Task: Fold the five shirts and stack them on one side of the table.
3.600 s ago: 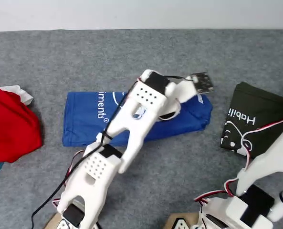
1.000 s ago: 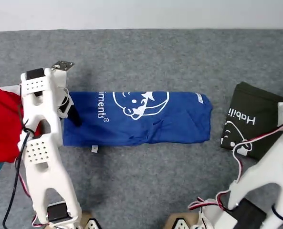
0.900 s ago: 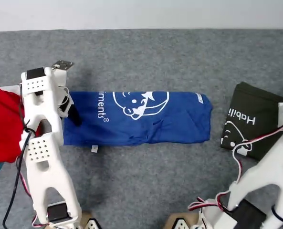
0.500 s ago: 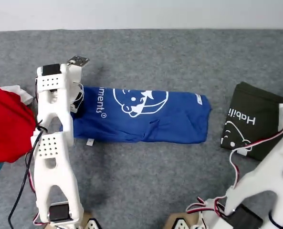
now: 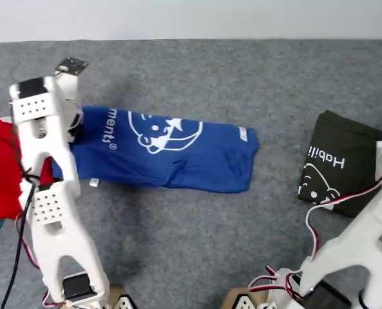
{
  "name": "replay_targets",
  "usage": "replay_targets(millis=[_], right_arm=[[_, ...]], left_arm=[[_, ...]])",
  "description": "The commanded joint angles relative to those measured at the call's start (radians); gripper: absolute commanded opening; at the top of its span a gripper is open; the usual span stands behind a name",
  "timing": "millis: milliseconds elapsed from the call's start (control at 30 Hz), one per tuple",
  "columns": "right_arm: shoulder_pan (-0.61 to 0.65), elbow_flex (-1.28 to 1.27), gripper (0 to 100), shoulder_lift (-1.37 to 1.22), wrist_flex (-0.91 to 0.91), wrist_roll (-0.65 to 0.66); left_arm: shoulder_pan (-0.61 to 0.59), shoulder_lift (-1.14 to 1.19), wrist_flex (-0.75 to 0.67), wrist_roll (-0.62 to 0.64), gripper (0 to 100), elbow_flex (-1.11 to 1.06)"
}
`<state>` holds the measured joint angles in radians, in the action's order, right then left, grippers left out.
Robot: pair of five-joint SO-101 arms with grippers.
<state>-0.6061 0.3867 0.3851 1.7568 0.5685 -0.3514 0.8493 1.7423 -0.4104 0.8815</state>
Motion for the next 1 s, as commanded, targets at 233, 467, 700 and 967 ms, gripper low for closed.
replay_targets(millis=[233,467,700,967], right_arm=[[0.012,0.006,1.0,0.019,0.038,-0.002],[0.008,0.006,1.0,0.019,0.038,-0.002],[0.007,0.006,1.0,0.019,0.038,-0.002],[0.007,0.005,1.0,0.019,0.038,-0.002]], left_arm=[[0.117,-0.199,0.014,-0.02,0,-0.005],[0.351,-0.348,0.014,-0.014,0,-0.105],[0.562,-0.423,0.014,0.029,0,-0.219],[0.749,-0.42,-0.02,0.104,0,-0.222]])
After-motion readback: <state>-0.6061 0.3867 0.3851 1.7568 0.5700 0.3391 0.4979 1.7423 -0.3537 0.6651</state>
